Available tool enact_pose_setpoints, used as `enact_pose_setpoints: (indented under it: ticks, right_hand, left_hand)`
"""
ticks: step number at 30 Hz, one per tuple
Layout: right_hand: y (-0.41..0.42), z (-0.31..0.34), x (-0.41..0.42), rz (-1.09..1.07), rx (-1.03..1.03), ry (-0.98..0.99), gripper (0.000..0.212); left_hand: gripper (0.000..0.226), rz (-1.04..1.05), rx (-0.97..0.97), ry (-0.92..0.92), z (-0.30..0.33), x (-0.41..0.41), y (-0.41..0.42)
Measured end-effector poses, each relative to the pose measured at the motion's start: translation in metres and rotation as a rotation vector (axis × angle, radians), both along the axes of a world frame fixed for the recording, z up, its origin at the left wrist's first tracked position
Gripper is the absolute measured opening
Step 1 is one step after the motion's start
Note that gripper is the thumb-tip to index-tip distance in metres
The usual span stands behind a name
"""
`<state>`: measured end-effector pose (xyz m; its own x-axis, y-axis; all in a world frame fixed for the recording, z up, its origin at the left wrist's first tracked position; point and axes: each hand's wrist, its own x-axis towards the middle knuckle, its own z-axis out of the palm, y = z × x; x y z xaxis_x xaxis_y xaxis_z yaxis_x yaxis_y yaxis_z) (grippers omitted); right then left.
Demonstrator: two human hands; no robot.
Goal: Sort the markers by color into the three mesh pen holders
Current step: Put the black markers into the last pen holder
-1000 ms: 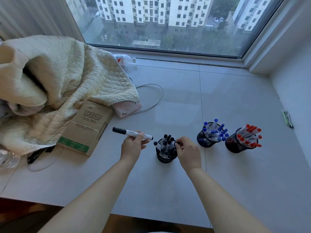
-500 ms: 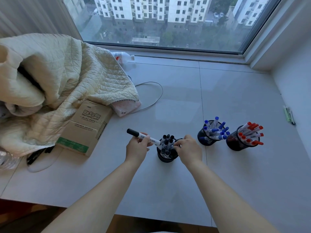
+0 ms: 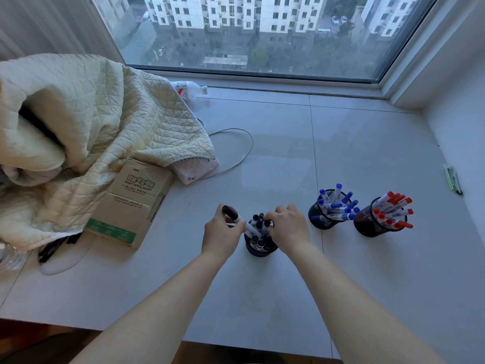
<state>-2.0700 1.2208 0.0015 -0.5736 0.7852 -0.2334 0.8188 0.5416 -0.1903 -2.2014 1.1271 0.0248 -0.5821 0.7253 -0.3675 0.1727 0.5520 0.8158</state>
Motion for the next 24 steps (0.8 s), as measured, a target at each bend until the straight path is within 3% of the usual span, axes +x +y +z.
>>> enact_pose_setpoints:
  ticks: [4,8,12,17,24]
  right_hand:
    - [0.002,0.003,0.001,-0.012,-0.029,0.060,0.023]
    - [-0.002,0.010,0.012,-0.223,-0.104,0.433,0.016]
    - [-0.004,0.017,0.022,-0.440,-0.185,0.634,0.014]
    - [-0.003,0.023,0.028,-0.644,-0.180,0.789,0.018]
    - [-0.002,0.027,0.034,-0.906,-0.193,0.982,0.016]
  left_hand:
    - [0.011,-0.029,0.045,-0.015,0.002,0.000,0.000]
    - [0.006,-0.082,0.060,0.179,0.004,-0.002,-0.001]
    - [0.012,-0.141,0.077,0.238,0.004,0.003,-0.001]
    - [0.017,-0.266,0.120,0.411,0.000,0.006,-0.001]
    - [0.029,-0.412,0.025,0.591,-0.011,0.002,0.000]
